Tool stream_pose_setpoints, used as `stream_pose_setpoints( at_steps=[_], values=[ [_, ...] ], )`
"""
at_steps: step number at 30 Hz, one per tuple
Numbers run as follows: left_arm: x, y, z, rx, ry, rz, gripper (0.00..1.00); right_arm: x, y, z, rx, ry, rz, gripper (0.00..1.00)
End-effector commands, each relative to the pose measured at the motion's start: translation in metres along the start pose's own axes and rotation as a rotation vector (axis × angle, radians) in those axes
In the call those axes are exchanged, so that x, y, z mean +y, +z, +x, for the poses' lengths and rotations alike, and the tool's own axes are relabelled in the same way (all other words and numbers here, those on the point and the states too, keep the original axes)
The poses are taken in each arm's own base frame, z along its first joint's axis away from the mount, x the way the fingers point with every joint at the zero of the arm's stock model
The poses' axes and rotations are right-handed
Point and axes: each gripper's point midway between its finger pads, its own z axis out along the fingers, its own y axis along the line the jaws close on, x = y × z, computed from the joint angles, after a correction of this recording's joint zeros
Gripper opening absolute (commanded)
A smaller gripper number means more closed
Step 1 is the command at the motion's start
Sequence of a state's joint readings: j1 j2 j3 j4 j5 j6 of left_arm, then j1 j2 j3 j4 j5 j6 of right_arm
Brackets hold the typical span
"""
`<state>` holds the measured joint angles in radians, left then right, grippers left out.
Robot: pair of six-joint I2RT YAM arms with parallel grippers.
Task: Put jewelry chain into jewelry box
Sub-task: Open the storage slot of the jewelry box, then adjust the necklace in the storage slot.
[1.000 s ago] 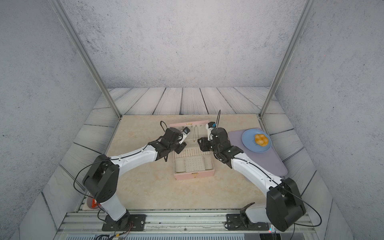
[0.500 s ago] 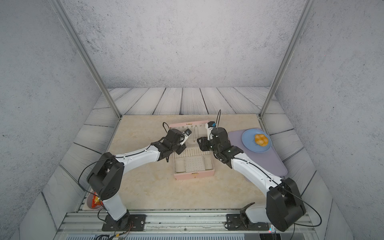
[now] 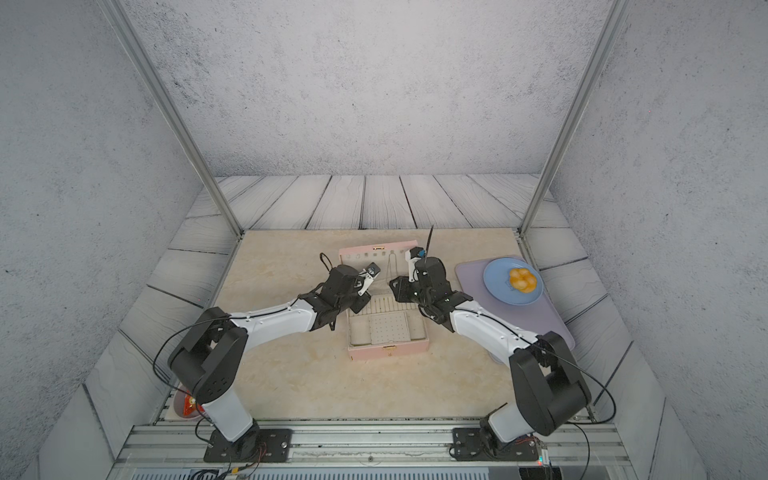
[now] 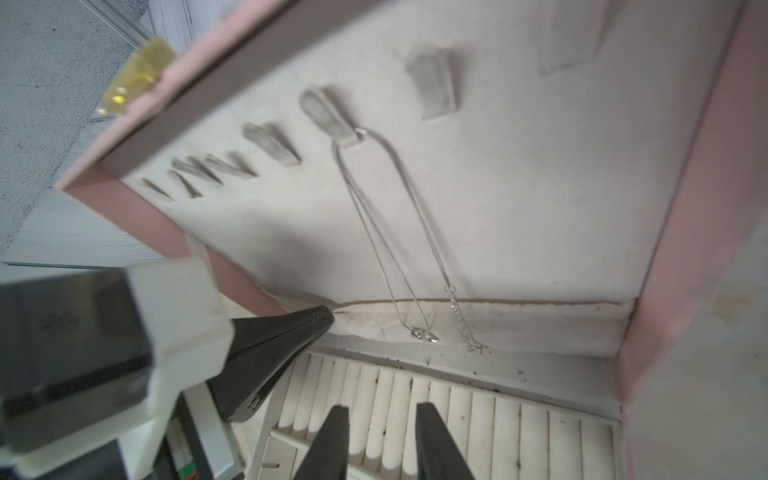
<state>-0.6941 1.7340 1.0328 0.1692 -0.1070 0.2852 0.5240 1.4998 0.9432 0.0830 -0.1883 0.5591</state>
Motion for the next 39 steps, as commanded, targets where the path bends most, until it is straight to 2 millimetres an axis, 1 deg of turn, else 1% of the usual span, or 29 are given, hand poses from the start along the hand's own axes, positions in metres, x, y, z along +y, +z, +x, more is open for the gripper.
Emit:
stream_pose_setpoints(
  at_steps=[1, 4, 8, 14, 17, 26, 29, 32, 33, 34, 37, 39],
  values=[
    [-0.021, -0.005, 0.0, -0.034, 0.024, 0.094, 0.0, -0.012, 0.005, -0.012, -0.066, 0.009, 0.063, 0.31],
    [-0.021, -0.005, 0.001, -0.034, 0.028, 0.095, 0.0, -0.02, 0.008, -0.015, -0.085, 0.005, 0.102, 0.29],
    [-0.019, -0.006, -0.002, -0.039, 0.02, 0.086, 0.0, -0.02, 0.017, -0.018, -0.073, -0.009, 0.109, 0.28],
    [-0.018, -0.008, -0.007, -0.054, 0.012, 0.088, 0.0, -0.005, 0.023, -0.016, -0.051, -0.004, 0.02, 0.26],
    [-0.022, -0.009, -0.007, -0.062, 0.013, 0.107, 0.0, -0.002, 0.024, -0.016, -0.049, -0.004, 0.001, 0.26],
    [-0.022, -0.011, -0.009, -0.07, 0.008, 0.109, 0.0, -0.001, 0.035, -0.016, -0.036, -0.014, -0.01, 0.31],
    [-0.018, -0.011, -0.01, -0.069, -0.003, 0.088, 0.0, -0.003, 0.036, -0.018, -0.044, -0.016, 0.002, 0.33],
    [-0.008, -0.012, -0.012, -0.072, -0.013, 0.036, 0.0, -0.007, 0.034, -0.019, -0.053, -0.024, 0.024, 0.35],
    [-0.004, -0.014, -0.015, -0.078, -0.016, 0.016, 0.01, -0.006, 0.034, -0.021, -0.055, -0.028, 0.022, 0.35],
    [0.0, -0.016, -0.017, -0.083, -0.016, -0.003, 0.05, -0.004, 0.033, -0.021, -0.057, -0.03, 0.019, 0.35],
    [0.014, -0.023, -0.025, -0.106, -0.002, -0.067, 0.23, -0.002, 0.028, -0.025, -0.068, -0.029, 0.018, 0.35],
    [0.02, -0.024, -0.026, -0.106, 0.015, -0.103, 0.31, -0.002, 0.025, -0.027, -0.076, -0.03, 0.021, 0.35]
  ],
)
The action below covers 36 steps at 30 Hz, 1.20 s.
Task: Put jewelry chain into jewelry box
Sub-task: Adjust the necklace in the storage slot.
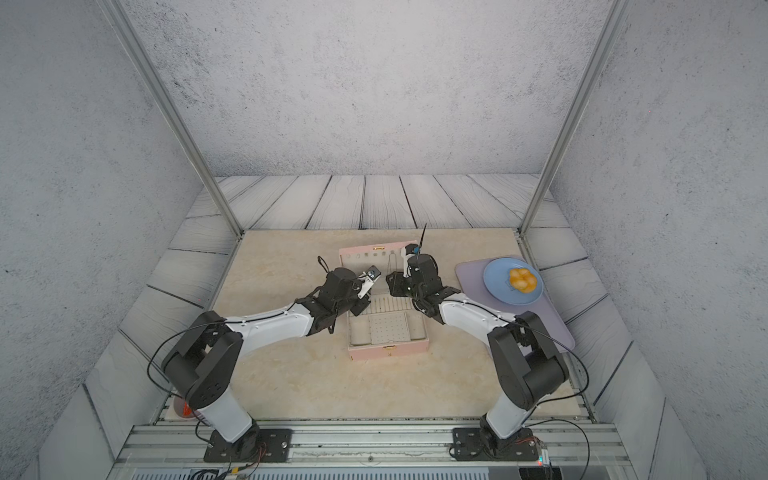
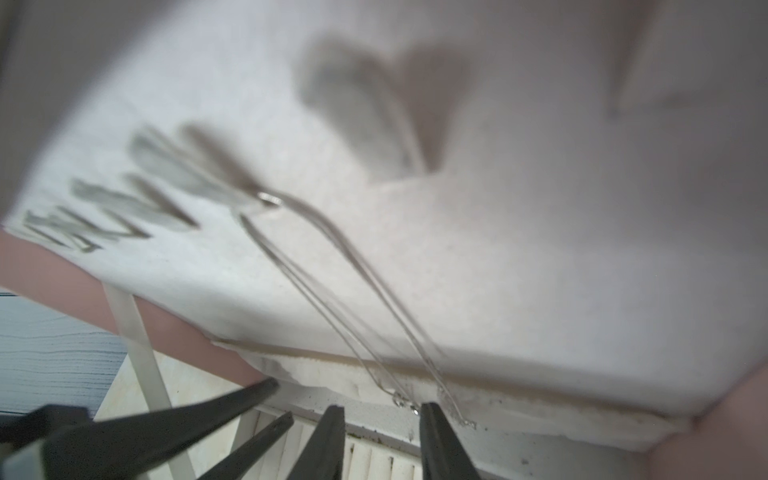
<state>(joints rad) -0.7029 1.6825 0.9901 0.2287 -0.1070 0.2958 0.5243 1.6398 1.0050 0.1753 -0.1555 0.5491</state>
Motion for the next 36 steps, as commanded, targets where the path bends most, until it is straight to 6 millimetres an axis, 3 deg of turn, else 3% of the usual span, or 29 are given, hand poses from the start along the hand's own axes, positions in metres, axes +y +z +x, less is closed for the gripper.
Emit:
stream_pose_setpoints(
  at_steps=[1, 4, 11, 19, 23, 28, 31, 36],
  values=[
    [0.02, -0.009, -0.013, -0.037, 0.026, -0.099, 0.35, 0.006, -0.01, -0.018, -0.05, -0.016, 0.001, 0.35],
    [0.019, -0.005, -0.011, -0.031, 0.055, -0.096, 0.43, 0.005, -0.011, -0.016, -0.046, -0.014, 0.002, 0.35],
    [0.006, 0.015, 0.003, 0.038, 0.08, -0.034, 0.49, 0.006, -0.014, -0.014, -0.045, -0.01, -0.003, 0.35],
    [-0.009, 0.028, 0.023, 0.103, 0.079, 0.026, 0.49, -0.004, -0.024, -0.018, -0.067, -0.022, 0.064, 0.35],
    [-0.015, 0.027, 0.032, 0.123, 0.071, 0.048, 0.41, -0.008, -0.022, -0.016, -0.061, -0.018, 0.077, 0.35],
    [-0.012, 0.027, 0.032, 0.123, 0.074, 0.032, 0.15, -0.007, -0.015, -0.013, -0.047, -0.012, 0.066, 0.33],
    [-0.012, 0.025, 0.027, 0.106, 0.067, 0.039, 0.05, -0.006, -0.014, -0.011, -0.042, -0.008, 0.059, 0.31],
    [-0.022, 0.021, 0.026, 0.083, 0.066, 0.092, 0.0, -0.01, -0.01, -0.009, -0.035, -0.006, 0.07, 0.27]
  ],
)
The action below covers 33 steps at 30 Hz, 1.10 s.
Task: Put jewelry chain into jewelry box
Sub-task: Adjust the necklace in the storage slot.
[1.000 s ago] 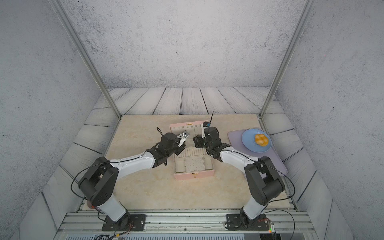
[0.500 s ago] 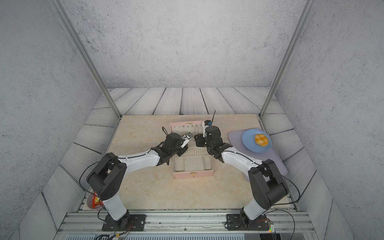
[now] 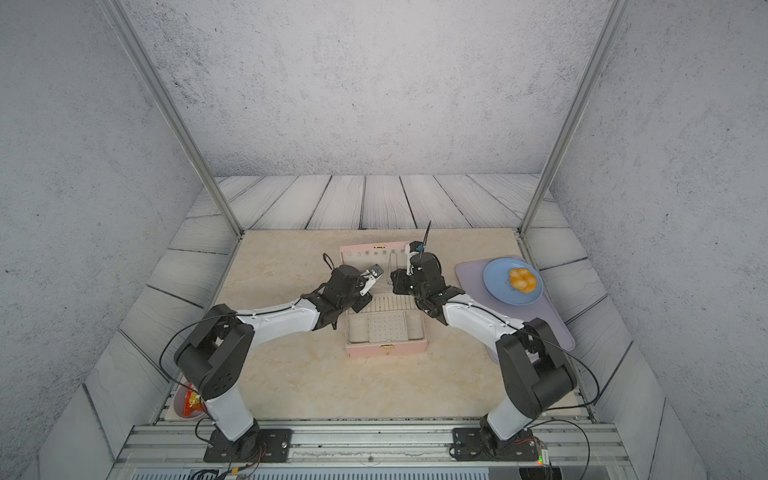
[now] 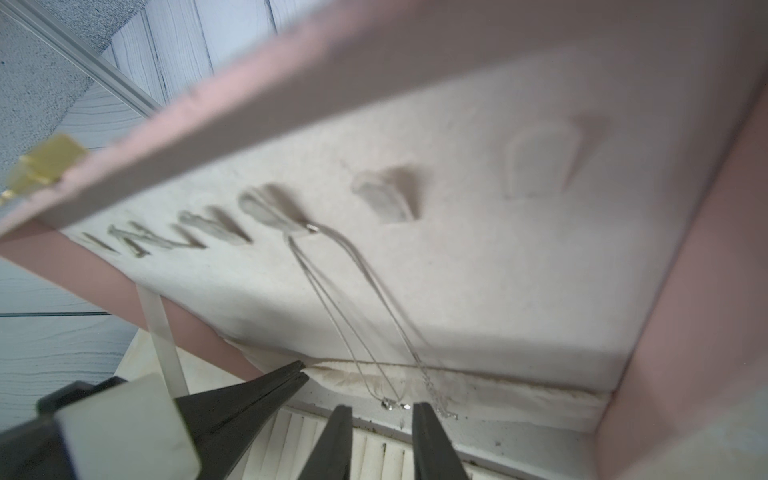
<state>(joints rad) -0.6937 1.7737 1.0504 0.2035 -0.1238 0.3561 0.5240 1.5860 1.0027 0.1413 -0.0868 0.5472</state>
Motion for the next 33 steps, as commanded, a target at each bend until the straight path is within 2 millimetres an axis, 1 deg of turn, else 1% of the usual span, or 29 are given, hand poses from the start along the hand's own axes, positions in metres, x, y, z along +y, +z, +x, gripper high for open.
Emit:
stream_pose_setpoints(
  at_steps=[1, 8, 14, 21, 23, 25, 26, 28, 31, 33],
  values=[
    [-0.024, -0.001, 0.011, 0.013, 0.005, 0.105, 0.0, -0.006, 0.007, 0.007, 0.018, -0.003, 0.019, 0.27],
    [-0.038, -0.007, 0.013, -0.012, 0.039, 0.169, 0.0, -0.018, 0.01, 0.011, 0.02, 0.002, 0.07, 0.28],
    [-0.049, -0.01, 0.014, -0.025, 0.075, 0.224, 0.0, -0.022, 0.012, 0.011, 0.019, -0.005, 0.088, 0.3],
    [-0.059, -0.013, 0.015, -0.029, 0.101, 0.262, 0.0, -0.021, 0.02, 0.014, 0.032, -0.009, 0.08, 0.29],
    [-0.062, -0.014, 0.015, -0.034, 0.106, 0.27, 0.0, -0.021, 0.021, 0.013, 0.03, -0.01, 0.078, 0.27],
    [-0.062, -0.014, 0.015, -0.036, 0.105, 0.267, 0.0, -0.02, 0.02, 0.012, 0.028, -0.011, 0.074, 0.22],
    [-0.06, -0.013, 0.015, -0.032, 0.103, 0.256, 0.0, -0.019, 0.02, 0.012, 0.026, -0.01, 0.073, 0.19],
    [-0.053, -0.012, 0.015, -0.023, 0.098, 0.219, 0.0, -0.02, 0.016, 0.01, 0.02, -0.013, 0.076, 0.16],
    [-0.04, -0.011, 0.015, -0.008, 0.084, 0.148, 0.0, -0.022, 0.011, 0.011, 0.019, -0.023, 0.092, 0.17],
    [-0.036, -0.011, 0.016, -0.002, 0.078, 0.121, 0.0, -0.023, 0.006, 0.01, 0.013, -0.029, 0.104, 0.18]
  ],
)
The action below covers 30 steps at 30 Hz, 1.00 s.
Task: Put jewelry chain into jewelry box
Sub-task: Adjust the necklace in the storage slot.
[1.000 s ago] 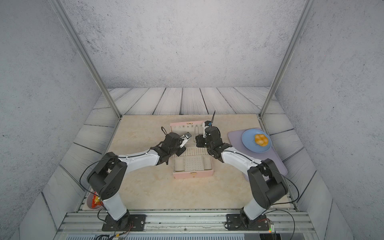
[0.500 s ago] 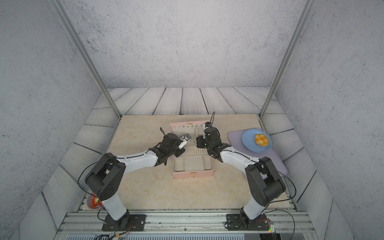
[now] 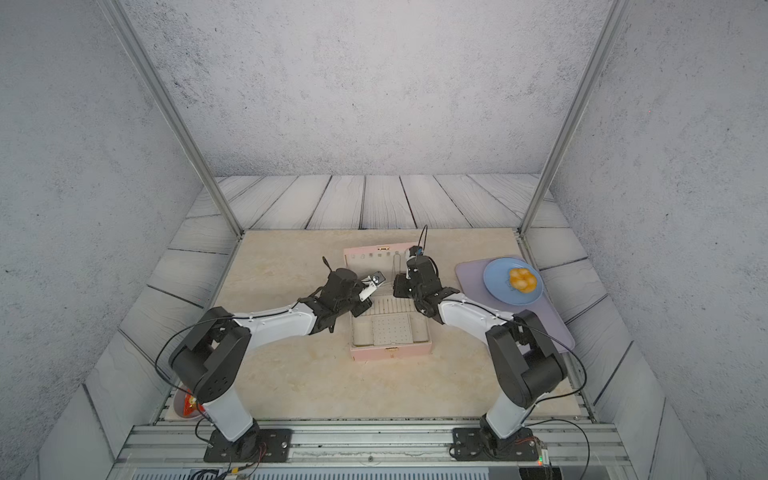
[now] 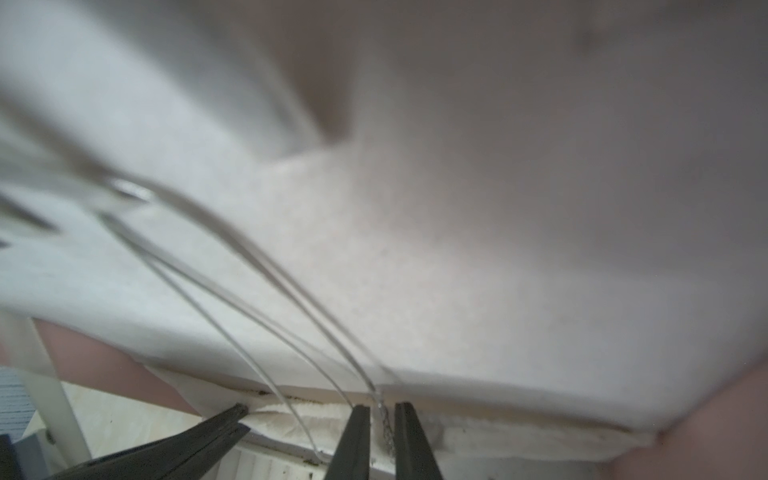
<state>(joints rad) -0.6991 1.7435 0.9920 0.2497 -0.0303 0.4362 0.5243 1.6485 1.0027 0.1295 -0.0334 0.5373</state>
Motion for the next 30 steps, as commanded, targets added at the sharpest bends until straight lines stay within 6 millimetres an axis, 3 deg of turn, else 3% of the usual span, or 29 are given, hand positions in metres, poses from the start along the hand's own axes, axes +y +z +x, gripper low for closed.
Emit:
stream_pose_setpoints(
  at_steps=[1, 9, 20, 25, 30],
  values=[
    [-0.016, -0.003, 0.014, 0.05, -0.009, 0.033, 0.0, -0.003, -0.013, -0.008, -0.034, -0.025, 0.026, 0.19],
    [-0.016, -0.006, 0.01, 0.034, -0.01, 0.031, 0.0, -0.005, -0.028, -0.016, -0.07, -0.032, 0.039, 0.29],
    [-0.023, -0.013, 0.004, -0.011, 0.014, 0.053, 0.0, -0.008, -0.008, -0.007, -0.035, -0.027, 0.048, 0.29],
    [-0.024, -0.014, 0.003, -0.014, 0.027, 0.05, 0.0, -0.009, -0.006, -0.007, -0.036, -0.026, 0.051, 0.18],
    [-0.024, -0.013, 0.006, -0.002, 0.043, 0.04, 0.0, -0.003, -0.019, -0.018, -0.075, -0.024, 0.032, 0.05]
  ],
)
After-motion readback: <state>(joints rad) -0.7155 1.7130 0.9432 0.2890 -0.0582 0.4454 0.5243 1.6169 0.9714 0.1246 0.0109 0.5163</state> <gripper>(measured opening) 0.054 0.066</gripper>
